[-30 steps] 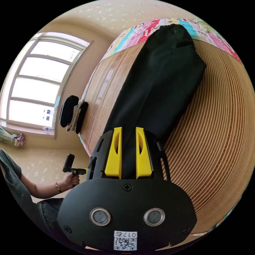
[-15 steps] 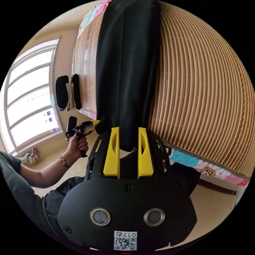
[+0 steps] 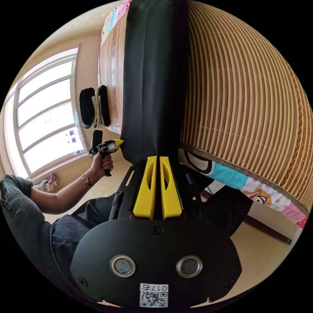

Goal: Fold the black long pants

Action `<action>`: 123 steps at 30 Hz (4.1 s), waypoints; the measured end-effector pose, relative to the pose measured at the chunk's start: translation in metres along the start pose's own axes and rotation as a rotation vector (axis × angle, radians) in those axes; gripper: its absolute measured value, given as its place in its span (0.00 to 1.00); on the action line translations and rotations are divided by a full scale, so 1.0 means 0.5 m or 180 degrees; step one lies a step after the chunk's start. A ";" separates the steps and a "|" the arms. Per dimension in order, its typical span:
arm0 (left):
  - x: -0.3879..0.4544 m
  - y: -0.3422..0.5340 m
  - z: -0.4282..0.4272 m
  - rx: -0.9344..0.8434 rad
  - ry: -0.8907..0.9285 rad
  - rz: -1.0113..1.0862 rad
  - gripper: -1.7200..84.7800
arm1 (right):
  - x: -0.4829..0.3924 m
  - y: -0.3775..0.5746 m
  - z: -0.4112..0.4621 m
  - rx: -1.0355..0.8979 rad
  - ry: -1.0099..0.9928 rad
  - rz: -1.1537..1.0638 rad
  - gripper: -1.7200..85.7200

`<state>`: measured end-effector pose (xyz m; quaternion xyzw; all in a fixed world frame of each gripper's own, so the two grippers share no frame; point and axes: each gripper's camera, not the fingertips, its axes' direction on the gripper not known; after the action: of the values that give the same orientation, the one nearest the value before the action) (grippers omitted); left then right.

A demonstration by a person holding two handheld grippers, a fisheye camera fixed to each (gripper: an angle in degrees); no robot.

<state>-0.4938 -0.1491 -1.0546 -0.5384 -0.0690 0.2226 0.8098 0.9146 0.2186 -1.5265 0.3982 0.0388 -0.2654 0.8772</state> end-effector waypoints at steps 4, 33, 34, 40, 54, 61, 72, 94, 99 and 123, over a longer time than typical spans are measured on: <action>0.033 -0.018 -0.068 0.0717 0.0104 0.0069 0.11 | -0.016 0.012 -0.071 0.0188 -0.0075 -0.0029 0.13; 0.314 -0.255 0.122 -0.0200 0.0910 0.1614 0.07 | -0.099 -0.082 -0.428 0.1426 -0.2185 -0.0470 0.05; 0.344 -0.200 0.120 -0.0254 0.0987 0.1732 0.07 | -0.139 -0.021 -0.443 0.1407 -0.2200 -0.0631 0.05; 0.550 0.047 0.089 -0.0644 0.0994 0.2458 0.07 | -0.353 0.274 -0.504 0.1324 -0.2328 -0.1200 0.04; 0.862 0.020 0.068 0.0141 0.0278 0.2604 0.07 | -0.776 0.265 -0.741 0.1793 -0.1052 -0.2341 0.03; 0.791 -0.117 0.161 -0.0014 -0.0617 0.2403 0.08 | -0.766 0.030 -0.649 0.1828 -0.0382 -0.1825 0.03; 0.238 -0.019 0.392 -0.0597 -0.0726 0.0597 0.12 | -0.328 0.025 -0.152 0.0788 0.0007 0.0438 0.11; 0.165 -0.071 0.575 -0.0402 -0.0385 0.0638 0.12 | -0.155 -0.290 -0.073 0.0942 -0.1331 0.0278 0.14; 0.225 0.108 0.541 -0.0505 0.0092 0.0822 0.12 | -0.236 -0.156 -0.111 0.0882 -0.1372 -0.0171 0.12; 0.736 0.798 0.638 0.0676 -0.0892 0.1360 0.12 | -0.331 0.119 -0.322 0.0299 -0.0685 -0.2520 0.12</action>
<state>-0.3921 0.4076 -1.3308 -0.4167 -0.0415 0.4667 0.7790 0.8257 0.4387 -1.5495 0.3622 0.0849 -0.6239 0.6873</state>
